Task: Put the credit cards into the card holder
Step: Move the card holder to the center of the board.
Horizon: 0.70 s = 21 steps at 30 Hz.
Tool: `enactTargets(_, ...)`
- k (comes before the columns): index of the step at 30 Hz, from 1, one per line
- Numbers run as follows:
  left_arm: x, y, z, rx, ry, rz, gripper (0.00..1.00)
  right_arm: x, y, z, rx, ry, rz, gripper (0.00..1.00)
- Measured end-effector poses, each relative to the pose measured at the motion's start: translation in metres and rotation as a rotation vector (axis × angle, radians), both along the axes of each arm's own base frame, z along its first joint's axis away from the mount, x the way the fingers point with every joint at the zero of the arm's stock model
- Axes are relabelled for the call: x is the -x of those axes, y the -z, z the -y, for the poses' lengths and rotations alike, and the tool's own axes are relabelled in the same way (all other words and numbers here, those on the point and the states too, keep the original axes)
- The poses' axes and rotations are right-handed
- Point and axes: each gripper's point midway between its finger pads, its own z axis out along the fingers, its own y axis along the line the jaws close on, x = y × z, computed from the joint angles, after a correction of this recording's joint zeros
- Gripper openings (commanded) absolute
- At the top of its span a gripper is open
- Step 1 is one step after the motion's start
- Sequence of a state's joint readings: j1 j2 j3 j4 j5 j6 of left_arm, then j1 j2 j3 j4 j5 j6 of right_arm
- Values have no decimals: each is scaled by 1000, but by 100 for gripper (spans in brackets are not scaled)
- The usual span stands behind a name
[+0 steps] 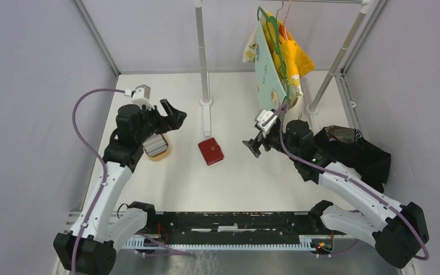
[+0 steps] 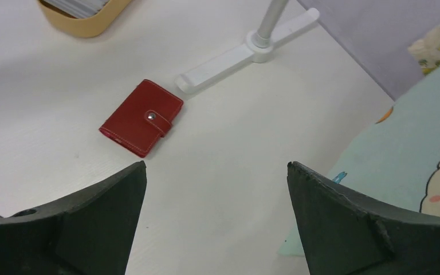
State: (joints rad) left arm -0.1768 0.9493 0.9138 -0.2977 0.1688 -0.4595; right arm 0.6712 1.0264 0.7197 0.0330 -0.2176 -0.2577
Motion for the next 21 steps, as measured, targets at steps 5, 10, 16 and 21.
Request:
enactTargets(5, 20, 33, 23, 76, 127, -60, 99, -4, 7, 23, -92, 42, -6, 98)
enactTargets(10, 45, 90, 42, 140, 163, -182, 97, 13, 33, 24, -77, -92, -11, 98)
enactTargets(16, 79, 114, 75, 83, 192, -153, 96, 25, 57, 23, -32, -228, -11, 98)
enactTargets(21, 81, 126, 89, 97, 180, -98, 96, 31, 69, 20, 15, -297, 1, 98)
